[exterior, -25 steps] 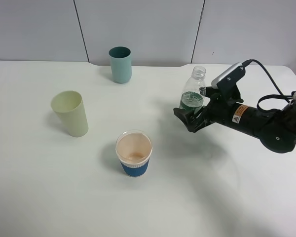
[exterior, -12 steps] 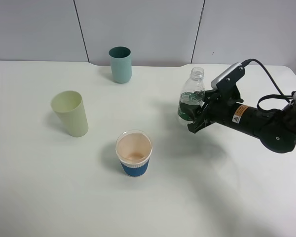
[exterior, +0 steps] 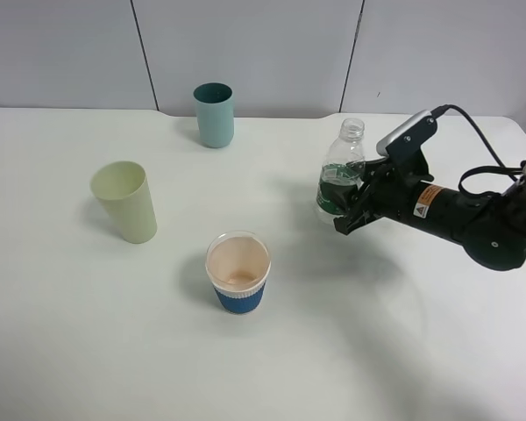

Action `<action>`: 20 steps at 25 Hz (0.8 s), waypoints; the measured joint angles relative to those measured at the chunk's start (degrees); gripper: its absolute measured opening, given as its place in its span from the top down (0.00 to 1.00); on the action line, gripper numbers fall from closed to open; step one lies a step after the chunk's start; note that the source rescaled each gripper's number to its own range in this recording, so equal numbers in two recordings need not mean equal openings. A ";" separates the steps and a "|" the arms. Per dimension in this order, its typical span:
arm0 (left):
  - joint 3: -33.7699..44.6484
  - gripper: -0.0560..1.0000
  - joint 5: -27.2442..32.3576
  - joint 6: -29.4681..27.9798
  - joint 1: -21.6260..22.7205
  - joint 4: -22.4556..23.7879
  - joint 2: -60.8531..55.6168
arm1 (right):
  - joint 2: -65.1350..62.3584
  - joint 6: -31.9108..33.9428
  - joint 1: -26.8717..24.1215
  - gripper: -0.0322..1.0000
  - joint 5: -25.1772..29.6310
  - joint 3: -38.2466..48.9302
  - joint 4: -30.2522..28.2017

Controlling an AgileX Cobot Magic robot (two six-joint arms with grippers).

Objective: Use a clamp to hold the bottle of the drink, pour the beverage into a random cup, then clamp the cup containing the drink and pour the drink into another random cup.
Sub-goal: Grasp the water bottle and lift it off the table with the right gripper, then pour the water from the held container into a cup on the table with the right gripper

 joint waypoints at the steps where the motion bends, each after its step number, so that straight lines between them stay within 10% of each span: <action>1: 0.00 0.00 0.00 0.00 0.00 0.00 0.00 | -0.33 0.07 0.00 0.97 0.35 0.00 0.00; 20: 0.00 0.00 0.00 0.00 0.00 0.00 0.00 | -13.98 4.60 6.28 0.97 17.59 -6.43 2.58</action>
